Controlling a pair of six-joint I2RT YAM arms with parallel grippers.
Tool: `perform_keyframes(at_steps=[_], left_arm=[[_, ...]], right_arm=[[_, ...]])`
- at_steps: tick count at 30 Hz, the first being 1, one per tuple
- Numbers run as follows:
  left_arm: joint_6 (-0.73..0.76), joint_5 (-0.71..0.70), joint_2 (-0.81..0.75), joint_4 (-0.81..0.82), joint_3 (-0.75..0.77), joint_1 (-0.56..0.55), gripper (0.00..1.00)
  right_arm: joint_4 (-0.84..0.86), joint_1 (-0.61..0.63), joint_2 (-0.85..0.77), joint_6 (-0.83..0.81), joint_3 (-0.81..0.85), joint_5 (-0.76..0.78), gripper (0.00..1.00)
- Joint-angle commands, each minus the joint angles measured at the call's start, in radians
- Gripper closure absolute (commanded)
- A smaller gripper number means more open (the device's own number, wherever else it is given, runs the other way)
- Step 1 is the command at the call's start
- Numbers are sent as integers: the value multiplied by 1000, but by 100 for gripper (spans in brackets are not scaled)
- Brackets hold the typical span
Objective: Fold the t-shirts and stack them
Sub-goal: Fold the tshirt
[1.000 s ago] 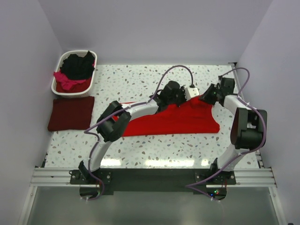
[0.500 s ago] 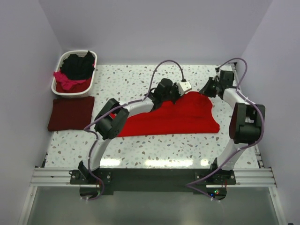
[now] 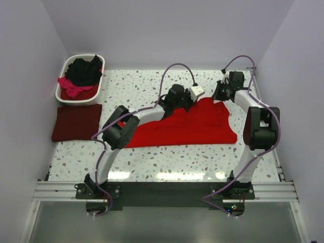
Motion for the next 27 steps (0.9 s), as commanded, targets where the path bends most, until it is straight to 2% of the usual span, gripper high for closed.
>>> perform_keyframes(at_steps=[1, 17, 27], left_arm=[[-40, 17, 12, 62, -11, 7, 100], [-106, 11, -17, 93, -48, 33, 100], [-138, -7, -32, 114, -71, 49, 100]], right_arm=[[9, 11, -5, -77, 40, 60, 100], [69, 30, -25, -114, 74, 80, 99], [63, 77, 16, -119, 129, 87, 98]])
